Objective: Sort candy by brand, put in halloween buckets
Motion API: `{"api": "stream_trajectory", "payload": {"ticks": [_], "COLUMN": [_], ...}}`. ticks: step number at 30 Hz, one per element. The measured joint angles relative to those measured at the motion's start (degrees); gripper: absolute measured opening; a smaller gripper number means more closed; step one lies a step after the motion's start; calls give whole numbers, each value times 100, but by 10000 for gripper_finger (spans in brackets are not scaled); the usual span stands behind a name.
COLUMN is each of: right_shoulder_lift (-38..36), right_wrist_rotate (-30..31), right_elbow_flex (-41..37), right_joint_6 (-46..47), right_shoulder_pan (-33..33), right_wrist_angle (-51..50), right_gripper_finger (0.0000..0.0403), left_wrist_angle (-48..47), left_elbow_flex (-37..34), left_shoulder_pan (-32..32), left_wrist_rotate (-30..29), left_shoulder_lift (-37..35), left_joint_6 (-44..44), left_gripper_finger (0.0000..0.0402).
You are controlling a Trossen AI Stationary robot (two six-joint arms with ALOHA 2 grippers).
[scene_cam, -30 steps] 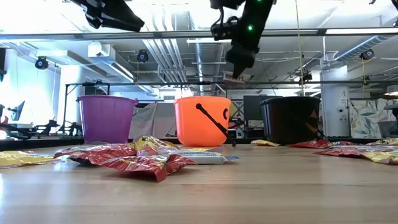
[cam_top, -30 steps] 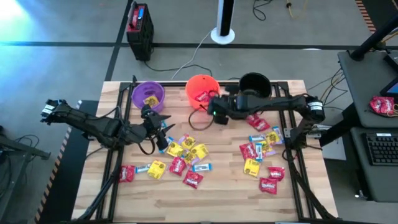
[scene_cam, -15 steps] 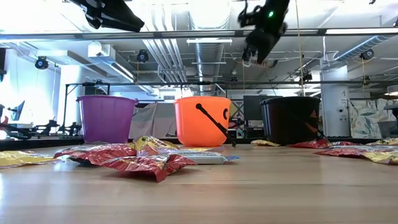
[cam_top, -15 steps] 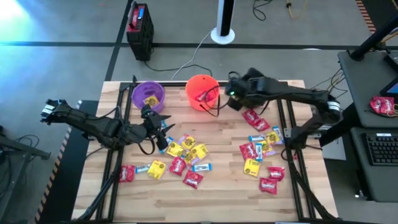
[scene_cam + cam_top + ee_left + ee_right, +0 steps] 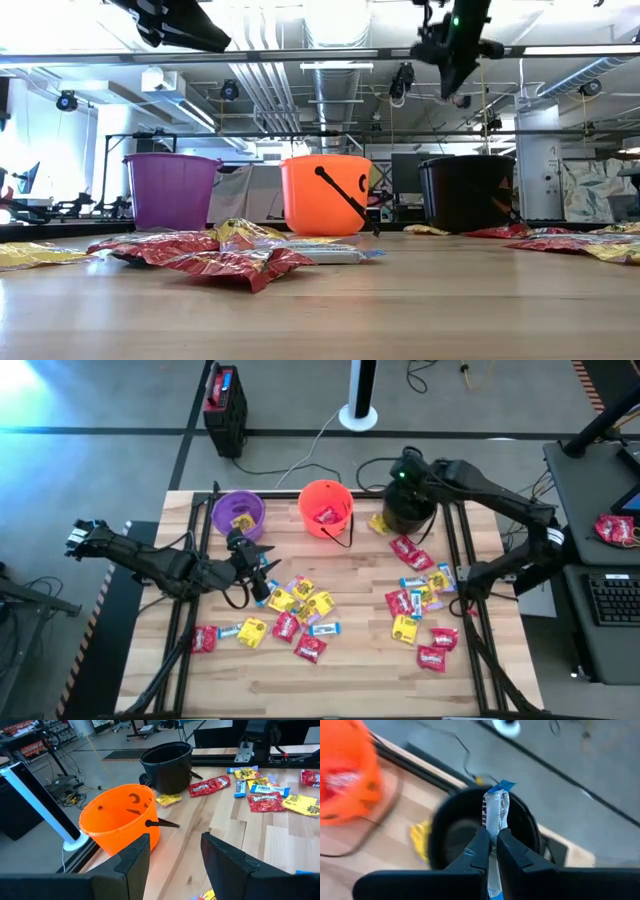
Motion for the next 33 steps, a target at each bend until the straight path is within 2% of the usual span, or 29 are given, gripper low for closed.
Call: {"api": "stream_trajectory", "payload": {"ticks": [5, 13, 30, 33], "right_shoulder_lift": [420, 861, 916, 916], "right_wrist_rotate": [-15, -22, -15, -15], "right_elbow_flex": [-5, -7, -7, -7], "right_joint_6": [116, 38, 40, 77], "right_shoulder_pan": [-305, -318, -318, -318], "right_wrist_angle": [-454, -527, -542, -542], "right_gripper_finger": [13, 13, 14, 30], "left_wrist_angle": [0, 4, 4, 4], "left_elbow_flex": [0, 0, 0, -2], "left_shoulder_pan": [0, 0, 2, 2], "left_wrist_rotate": [2, 0, 0, 0], "left_shoulder_lift": [0, 0, 0, 0], "left_joint_6": [0, 0, 0, 0], "left_gripper_finger": [162, 162, 162, 162]}}
